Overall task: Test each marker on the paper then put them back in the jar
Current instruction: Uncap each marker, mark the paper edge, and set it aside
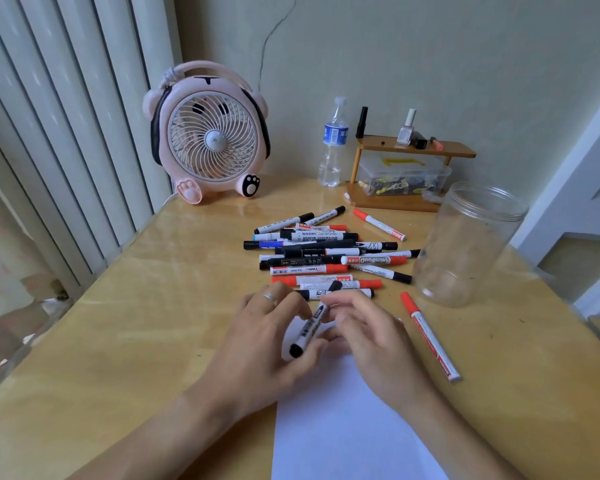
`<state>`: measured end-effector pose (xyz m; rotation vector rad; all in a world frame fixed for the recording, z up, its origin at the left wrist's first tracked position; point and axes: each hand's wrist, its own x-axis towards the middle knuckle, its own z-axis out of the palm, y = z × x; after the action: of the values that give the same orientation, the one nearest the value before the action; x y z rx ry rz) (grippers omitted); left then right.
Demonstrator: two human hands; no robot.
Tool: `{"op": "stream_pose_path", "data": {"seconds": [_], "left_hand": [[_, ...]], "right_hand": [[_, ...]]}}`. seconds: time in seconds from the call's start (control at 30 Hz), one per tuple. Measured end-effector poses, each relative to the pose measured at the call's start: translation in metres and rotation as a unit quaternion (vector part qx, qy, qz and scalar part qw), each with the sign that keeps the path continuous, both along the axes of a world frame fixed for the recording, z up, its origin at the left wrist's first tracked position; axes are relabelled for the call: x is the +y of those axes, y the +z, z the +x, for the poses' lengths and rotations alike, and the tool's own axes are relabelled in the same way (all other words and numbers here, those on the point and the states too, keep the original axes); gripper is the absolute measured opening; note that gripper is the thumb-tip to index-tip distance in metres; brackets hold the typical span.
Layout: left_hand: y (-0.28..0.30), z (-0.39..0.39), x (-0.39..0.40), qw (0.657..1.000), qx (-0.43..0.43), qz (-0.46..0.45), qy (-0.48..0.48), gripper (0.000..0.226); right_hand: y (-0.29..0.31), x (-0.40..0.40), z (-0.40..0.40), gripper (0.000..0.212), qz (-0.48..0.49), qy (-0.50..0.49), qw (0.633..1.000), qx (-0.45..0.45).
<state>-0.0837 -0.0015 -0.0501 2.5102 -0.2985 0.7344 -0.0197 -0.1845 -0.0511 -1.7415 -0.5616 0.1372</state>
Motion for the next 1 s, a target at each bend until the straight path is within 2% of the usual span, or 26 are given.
{"op": "stream_pose_path", "data": {"seconds": [0.07, 0.17, 0.27, 0.33, 0.4, 0.5, 0.57, 0.63, 0.7, 0.83, 0.9, 1.0], "left_hand": [[0.001, -0.003, -0.005, 0.998, 0.028, -0.001, -0.059, 0.032], [0.003, -0.005, -0.009, 0.986, 0.064, 0.011, -0.15, 0.031], [0.003, -0.001, -0.007, 0.994, 0.004, -0.014, -0.11, 0.018], [0.001, 0.005, 0.0, 0.999, -0.03, -0.009, -0.033, 0.027], [-0.001, 0.011, 0.01, 0.999, -0.02, 0.043, 0.017, 0.035], [-0.007, 0.018, 0.021, 0.993, 0.031, 0.115, -0.008, 0.022], [-0.008, 0.02, 0.022, 0.989, 0.048, 0.132, -0.034, 0.011], [-0.007, 0.018, 0.021, 0.99, 0.056, 0.112, -0.064, 0.015], [-0.006, 0.015, 0.018, 0.99, 0.086, 0.049, -0.1, 0.023], [-0.01, 0.014, 0.013, 0.987, 0.12, 0.001, -0.106, 0.04], [-0.012, 0.016, 0.012, 0.988, 0.116, -0.01, -0.1, 0.043], [-0.011, 0.019, 0.012, 0.99, 0.095, -0.021, -0.099, 0.036]], "right_hand": [[0.004, 0.001, 0.002, 0.017, 0.063, -0.015, 0.996, 0.062], [0.009, 0.0, 0.003, 0.011, 0.08, -0.019, 0.992, 0.095], [0.012, -0.007, 0.007, 0.012, 0.035, 0.011, 0.995, 0.097], [0.015, -0.013, 0.008, 0.009, -0.04, 0.038, 0.997, 0.044], [0.018, -0.019, 0.006, 0.014, -0.142, 0.041, 0.988, -0.046], [0.019, -0.021, 0.002, 0.02, -0.241, 0.041, 0.955, -0.167], [0.018, -0.02, 0.002, 0.018, -0.264, 0.049, 0.943, -0.198], [0.017, -0.015, 0.001, 0.013, -0.285, 0.059, 0.934, -0.207], [0.017, -0.01, -0.004, 0.014, -0.317, 0.061, 0.917, -0.234], [0.019, -0.001, -0.013, 0.036, -0.399, 0.05, 0.87, -0.285], [0.021, 0.001, -0.014, 0.042, -0.404, 0.045, 0.869, -0.282], [0.028, 0.001, -0.014, 0.038, -0.405, 0.041, 0.866, -0.291]]}}
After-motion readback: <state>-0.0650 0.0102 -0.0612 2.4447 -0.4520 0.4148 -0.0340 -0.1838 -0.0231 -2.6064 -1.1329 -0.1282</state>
